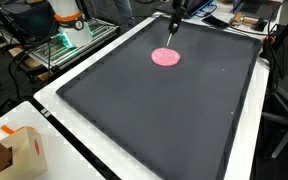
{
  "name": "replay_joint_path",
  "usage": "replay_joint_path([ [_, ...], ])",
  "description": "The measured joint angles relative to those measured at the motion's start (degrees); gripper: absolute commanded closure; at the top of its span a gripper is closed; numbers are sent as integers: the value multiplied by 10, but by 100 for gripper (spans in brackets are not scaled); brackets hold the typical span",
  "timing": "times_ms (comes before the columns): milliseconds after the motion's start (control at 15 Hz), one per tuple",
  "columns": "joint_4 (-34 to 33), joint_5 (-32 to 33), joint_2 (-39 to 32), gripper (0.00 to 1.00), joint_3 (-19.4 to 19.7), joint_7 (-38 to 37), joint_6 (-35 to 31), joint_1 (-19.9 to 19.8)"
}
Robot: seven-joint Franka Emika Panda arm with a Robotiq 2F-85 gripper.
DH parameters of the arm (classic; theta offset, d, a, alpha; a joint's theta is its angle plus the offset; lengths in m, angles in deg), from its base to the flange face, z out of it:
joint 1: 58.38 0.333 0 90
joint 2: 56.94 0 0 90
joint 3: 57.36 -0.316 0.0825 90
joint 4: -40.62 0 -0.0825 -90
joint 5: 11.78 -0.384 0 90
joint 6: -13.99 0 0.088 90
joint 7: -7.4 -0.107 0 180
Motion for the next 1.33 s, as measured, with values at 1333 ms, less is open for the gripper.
replay_joint_path([
  [1333, -28, 0, -19, 97, 9, -12, 5, -11],
])
